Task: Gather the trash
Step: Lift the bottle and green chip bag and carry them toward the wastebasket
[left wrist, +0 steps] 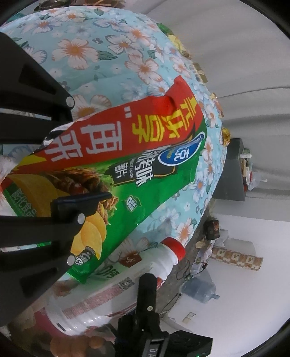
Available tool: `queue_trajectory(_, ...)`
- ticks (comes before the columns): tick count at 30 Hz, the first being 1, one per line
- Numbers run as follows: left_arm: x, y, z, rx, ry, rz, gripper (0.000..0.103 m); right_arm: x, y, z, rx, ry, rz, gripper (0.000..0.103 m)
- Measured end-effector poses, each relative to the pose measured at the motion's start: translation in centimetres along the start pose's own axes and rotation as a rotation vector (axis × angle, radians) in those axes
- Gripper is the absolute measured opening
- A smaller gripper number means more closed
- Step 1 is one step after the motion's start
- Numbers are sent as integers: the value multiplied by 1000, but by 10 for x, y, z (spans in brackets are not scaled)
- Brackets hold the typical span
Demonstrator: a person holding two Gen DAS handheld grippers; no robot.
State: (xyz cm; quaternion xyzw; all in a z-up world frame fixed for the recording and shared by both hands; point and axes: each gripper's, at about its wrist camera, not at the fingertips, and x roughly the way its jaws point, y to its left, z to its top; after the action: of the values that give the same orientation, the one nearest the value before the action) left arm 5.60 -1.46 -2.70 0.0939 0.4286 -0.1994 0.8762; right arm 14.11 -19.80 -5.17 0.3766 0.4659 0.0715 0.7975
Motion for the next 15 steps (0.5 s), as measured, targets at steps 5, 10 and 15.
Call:
queue_trajectory(5,-1,-1,0,13,-17,12,20,3,6,-4,-53,48,-34,67)
queue_trajectory(10,-1,-2,-1,20,-24,18,20,9,9,-9,-87,76,-64,66)
queue_trajectory(15,-1,-2,-2,17,-26,18,20,11,8,-10,-84,73,-77,57)
